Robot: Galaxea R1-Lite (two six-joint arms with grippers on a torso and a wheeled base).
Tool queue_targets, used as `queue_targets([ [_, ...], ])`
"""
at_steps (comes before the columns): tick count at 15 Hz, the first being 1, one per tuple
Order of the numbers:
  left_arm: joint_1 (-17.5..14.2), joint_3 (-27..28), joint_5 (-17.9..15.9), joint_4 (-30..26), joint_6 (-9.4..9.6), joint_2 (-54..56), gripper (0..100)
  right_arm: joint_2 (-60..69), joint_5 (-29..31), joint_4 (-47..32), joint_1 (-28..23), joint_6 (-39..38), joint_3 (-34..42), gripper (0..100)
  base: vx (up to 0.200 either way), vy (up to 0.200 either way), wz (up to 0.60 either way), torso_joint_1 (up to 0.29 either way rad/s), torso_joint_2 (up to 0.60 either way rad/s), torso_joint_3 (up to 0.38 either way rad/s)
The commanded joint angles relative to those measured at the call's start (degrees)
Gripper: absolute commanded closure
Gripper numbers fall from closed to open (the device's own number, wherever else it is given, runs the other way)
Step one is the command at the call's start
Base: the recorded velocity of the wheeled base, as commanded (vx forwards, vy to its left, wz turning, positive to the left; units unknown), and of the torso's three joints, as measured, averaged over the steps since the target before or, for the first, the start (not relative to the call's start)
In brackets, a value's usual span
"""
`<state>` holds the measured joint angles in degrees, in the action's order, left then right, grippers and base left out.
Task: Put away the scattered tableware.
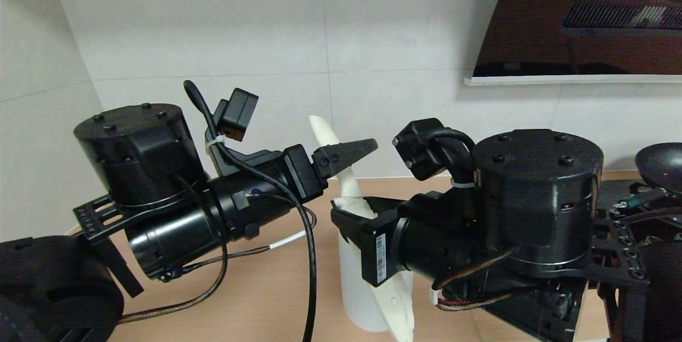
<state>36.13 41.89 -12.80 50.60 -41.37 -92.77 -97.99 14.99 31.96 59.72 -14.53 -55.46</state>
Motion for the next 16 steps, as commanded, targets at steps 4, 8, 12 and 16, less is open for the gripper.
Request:
queue_targets([
  [4, -0.01, 0.21, 0.50, 0.11, 0.15, -0.75, 0, 0.17, 0.21, 0.29, 0.40, 0.12, 1.14, 100, 0.000, 0.000, 0.00, 0.000, 0.00, 0.000],
  [8, -0.10, 0.21, 0.50, 0.11, 0.33, -0.83, 100, 0.34, 0.30, 0.29, 0.40, 0.21, 1.23, 100, 0.000, 0.000, 0.00, 0.000, 0.00, 0.000],
  [12, -0.01, -0.05, 0.50, -0.07, 0.95, -1.01, 100, 0.78, 0.83, 0.38, 0.40, 0.12, 1.40, 100, 0.000, 0.000, 0.00, 0.000, 0.00, 0.000],
  [16, -0.01, 0.21, 0.58, -0.42, 0.95, -0.75, 100, 1.40, 1.44, 0.56, 0.31, 0.21, 1.93, 100, 0.000, 0.000, 0.00, 0.000, 0.00, 0.000],
])
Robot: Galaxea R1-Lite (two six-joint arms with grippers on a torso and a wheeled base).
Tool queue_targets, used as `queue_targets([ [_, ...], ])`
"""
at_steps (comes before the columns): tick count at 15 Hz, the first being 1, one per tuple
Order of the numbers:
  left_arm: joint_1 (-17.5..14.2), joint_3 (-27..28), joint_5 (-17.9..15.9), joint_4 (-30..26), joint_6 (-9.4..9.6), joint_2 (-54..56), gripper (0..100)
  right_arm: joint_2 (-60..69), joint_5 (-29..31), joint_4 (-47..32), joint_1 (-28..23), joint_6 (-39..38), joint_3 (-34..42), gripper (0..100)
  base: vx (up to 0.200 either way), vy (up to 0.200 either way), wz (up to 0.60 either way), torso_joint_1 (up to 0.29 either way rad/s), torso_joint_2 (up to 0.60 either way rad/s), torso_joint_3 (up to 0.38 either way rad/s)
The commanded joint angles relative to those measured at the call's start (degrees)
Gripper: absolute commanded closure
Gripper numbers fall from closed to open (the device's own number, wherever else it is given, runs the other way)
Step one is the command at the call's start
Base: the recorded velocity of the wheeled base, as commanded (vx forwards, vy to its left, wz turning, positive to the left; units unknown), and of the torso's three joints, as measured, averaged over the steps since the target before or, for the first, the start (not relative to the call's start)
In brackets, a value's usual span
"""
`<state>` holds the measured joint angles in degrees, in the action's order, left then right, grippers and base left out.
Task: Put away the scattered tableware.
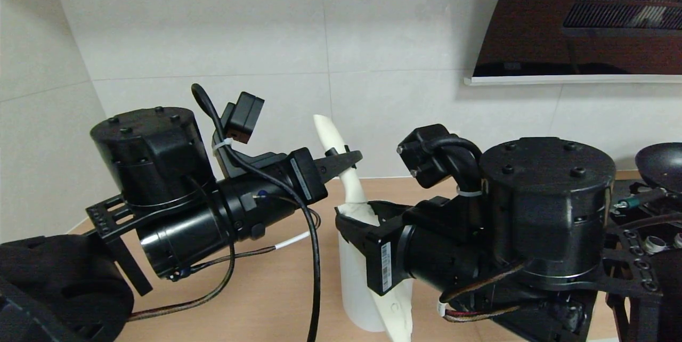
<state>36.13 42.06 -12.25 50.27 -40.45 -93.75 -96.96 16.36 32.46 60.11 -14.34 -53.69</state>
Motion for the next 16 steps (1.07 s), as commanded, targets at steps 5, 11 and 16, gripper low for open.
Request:
queue_targets([
  [5, 0.43, 0.57, 0.65, -0.35, 0.72, 1.02, 100, 1.34, -0.01, 0.14, -0.26, -0.25, 0.51, 0, 0.000, 0.000, 0.00, 0.000, 0.00, 0.000],
  [11, 0.25, 18.41, 18.93, -22.41, 8.28, 1.90, 100, 13.91, -3.97, -2.40, -11.07, 0.63, 1.39, 0, 0.000, 0.000, 0.00, 0.000, 0.00, 0.000],
  [16, 0.43, 20.52, 29.83, -22.50, 21.55, -1.09, 100, 14.08, -5.37, -3.72, -19.59, 2.38, 1.22, 0, 0.000, 0.000, 0.00, 0.000, 0.00, 0.000],
])
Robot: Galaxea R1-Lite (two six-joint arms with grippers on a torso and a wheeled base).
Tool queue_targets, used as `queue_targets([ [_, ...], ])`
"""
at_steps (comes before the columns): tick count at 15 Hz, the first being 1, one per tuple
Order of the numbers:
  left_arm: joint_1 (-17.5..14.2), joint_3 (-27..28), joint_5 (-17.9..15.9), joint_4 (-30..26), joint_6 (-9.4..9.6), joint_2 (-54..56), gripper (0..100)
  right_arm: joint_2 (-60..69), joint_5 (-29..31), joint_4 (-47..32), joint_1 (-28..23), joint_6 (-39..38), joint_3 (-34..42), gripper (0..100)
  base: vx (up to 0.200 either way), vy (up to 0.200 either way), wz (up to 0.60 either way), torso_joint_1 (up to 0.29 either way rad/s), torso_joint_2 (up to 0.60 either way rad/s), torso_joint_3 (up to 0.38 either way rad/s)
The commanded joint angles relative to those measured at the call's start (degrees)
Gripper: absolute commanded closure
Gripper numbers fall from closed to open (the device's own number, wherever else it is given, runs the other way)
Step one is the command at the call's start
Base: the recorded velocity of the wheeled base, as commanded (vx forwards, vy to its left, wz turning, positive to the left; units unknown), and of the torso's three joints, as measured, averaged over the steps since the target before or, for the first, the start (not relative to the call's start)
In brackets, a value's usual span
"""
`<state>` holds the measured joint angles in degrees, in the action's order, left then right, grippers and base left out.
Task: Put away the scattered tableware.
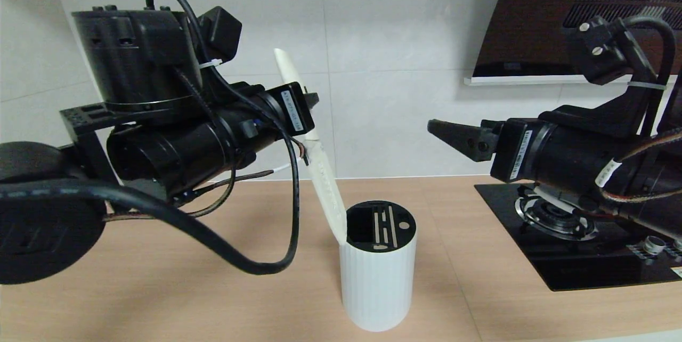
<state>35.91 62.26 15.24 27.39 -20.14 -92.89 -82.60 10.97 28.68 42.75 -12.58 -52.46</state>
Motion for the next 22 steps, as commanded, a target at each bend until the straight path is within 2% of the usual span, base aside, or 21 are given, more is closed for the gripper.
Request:
queue_targets([
  [1, 1.62, 0.41, 7.26, 3.46, 3.00, -3.88, 100, -1.33, 0.10, 0.06, -3.55, 1.33, -0.10, 0, 0.000, 0.000, 0.00, 0.000, 0.00, 0.000],
  [4, 4.69, -0.56, 11.22, 13.56, 4.76, -8.01, 100, -2.39, 0.10, 0.06, -4.43, 1.42, 0.25, 0, 0.000, 0.000, 0.00, 0.000, 0.00, 0.000],
  [6, 5.31, -1.00, 11.57, 15.23, 5.46, -9.41, 100, -2.47, 0.19, 0.06, -4.52, 1.42, 0.34, 0, 0.000, 0.000, 0.00, 0.000, 0.00, 0.000],
  [7, 5.48, -1.17, 12.27, 20.33, 6.08, -13.37, 100, -2.47, 0.19, 0.06, -5.57, 1.51, 0.42, 0, 0.000, 0.000, 0.00, 0.000, 0.00, 0.000],
  [8, 5.48, -1.17, 12.36, 21.39, 6.16, -14.60, 100, -2.47, 0.19, 0.06, -5.57, 1.51, 0.42, 0, 0.000, 0.000, 0.00, 0.000, 0.00, 0.000],
  [18, 5.75, -1.17, 13.50, 21.47, 6.08, -18.90, 100, -2.47, 0.28, 0.06, -5.57, 2.56, 1.22, 0, 0.000, 0.000, 0.00, 0.000, 0.00, 0.000],
  [22, 7.33, -2.14, 14.38, 21.30, 6.08, -21.72, 100, -2.56, 0.28, 0.06, -5.57, 2.56, 1.30, 0, 0.000, 0.000, 0.00, 0.000, 0.00, 0.000],
])
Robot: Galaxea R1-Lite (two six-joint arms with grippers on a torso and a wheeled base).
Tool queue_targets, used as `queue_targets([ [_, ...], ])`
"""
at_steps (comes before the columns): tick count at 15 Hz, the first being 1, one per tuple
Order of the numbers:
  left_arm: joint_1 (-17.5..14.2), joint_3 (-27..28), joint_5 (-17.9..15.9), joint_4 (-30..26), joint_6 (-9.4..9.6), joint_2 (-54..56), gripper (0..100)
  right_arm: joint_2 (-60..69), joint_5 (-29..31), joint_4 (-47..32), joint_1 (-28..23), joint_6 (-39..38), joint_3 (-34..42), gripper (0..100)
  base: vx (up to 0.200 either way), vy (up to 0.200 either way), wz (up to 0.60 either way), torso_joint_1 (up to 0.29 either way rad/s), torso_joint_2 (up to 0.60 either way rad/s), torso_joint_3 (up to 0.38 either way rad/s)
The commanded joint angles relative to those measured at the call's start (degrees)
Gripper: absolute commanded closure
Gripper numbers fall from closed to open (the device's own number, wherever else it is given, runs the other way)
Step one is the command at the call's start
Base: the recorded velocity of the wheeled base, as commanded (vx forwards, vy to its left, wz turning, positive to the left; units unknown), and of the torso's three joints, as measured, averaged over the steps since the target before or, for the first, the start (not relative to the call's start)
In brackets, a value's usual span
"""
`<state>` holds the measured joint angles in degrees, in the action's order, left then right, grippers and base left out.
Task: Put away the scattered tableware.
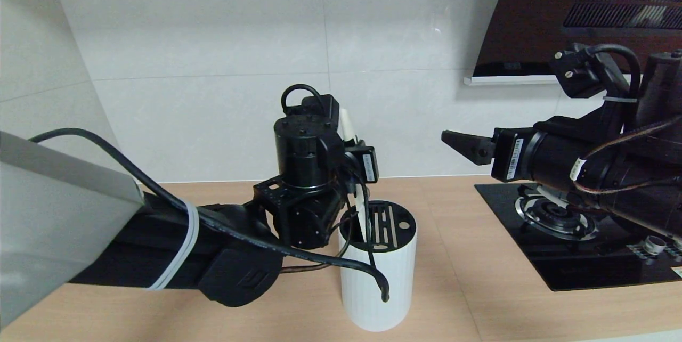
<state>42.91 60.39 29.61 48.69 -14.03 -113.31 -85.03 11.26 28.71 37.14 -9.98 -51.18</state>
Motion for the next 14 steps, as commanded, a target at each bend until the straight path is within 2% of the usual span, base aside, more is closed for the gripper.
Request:
queue_targets([
  [1, 0.33, -0.36, 0.18, 0.00, -0.03, -2.26, 100, -0.14, -0.01, 0.03, 0.03, 0.05, 0.20, 0, 0.000, 0.000, 0.00, 0.000, 0.00, 0.000],
  [8, 2.70, -1.94, 1.68, 0.18, -0.12, -5.78, 100, -0.22, -0.01, 0.03, 0.03, 0.05, 0.29, 0, 0.000, 0.000, 0.00, 0.000, 0.00, 0.000],
  [14, 2.88, -2.74, 1.68, 0.27, -0.12, -5.69, 100, -0.58, -0.01, 0.12, 0.12, 0.05, 0.38, 0, 0.000, 0.000, 0.00, 0.000, 0.00, 0.000],
])
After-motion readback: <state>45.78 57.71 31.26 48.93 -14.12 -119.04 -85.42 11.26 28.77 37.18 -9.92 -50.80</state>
